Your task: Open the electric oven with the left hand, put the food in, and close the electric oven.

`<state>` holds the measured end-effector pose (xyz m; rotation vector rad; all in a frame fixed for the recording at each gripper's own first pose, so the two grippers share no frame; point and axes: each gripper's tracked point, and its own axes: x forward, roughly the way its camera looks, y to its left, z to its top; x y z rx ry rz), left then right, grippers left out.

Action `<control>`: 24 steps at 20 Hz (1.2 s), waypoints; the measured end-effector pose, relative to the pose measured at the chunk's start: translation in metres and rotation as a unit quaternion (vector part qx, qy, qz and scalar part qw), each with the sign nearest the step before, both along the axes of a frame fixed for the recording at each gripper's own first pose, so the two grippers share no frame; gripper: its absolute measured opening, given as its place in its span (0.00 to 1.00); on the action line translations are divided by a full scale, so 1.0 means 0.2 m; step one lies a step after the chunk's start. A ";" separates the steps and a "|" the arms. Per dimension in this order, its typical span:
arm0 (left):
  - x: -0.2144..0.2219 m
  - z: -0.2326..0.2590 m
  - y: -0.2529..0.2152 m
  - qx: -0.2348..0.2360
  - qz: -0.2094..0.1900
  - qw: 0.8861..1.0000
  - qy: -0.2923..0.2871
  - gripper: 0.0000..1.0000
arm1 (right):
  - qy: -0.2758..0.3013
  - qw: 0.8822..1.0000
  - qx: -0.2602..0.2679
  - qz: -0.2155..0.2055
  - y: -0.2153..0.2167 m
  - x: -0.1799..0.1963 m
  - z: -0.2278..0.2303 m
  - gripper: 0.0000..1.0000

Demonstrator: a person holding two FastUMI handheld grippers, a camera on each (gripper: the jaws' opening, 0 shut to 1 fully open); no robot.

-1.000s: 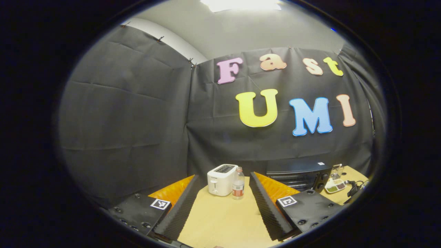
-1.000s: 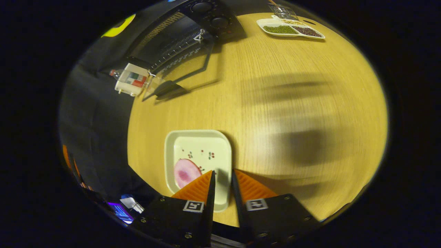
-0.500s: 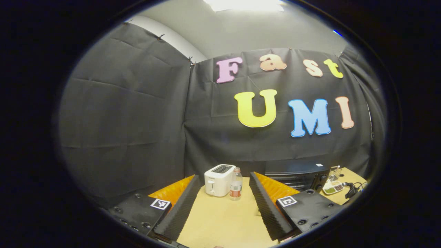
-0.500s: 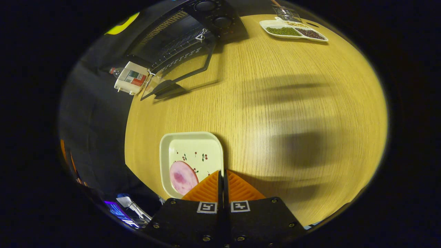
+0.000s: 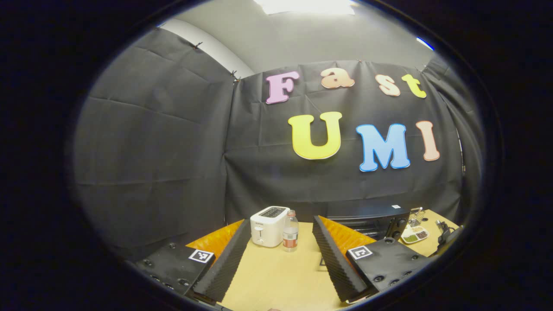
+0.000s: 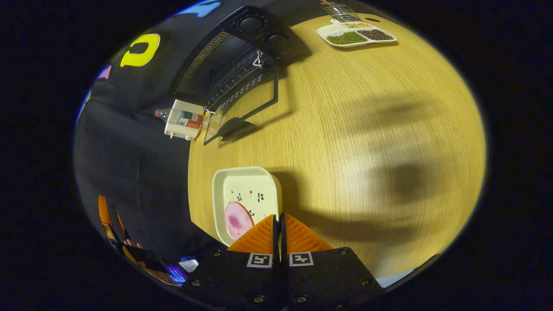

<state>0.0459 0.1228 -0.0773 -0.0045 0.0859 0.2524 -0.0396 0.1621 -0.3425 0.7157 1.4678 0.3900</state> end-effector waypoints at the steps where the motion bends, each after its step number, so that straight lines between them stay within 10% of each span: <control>1: 0.01 0.00 0.00 -0.001 -0.001 1.000 -0.001 0.97 | 0.001 1.000 0.004 -0.018 0.02 0.04 0.03 0.00; 13: 0.17 -0.12 0.16 -0.015 -0.005 1.000 0.007 1.00 | -0.014 0.972 0.037 -0.232 0.27 0.62 0.14 0.00; 24: 0.27 -0.21 0.38 -0.010 0.009 1.000 0.027 1.00 | 0.017 0.915 0.062 -0.399 0.44 1.03 0.03 0.01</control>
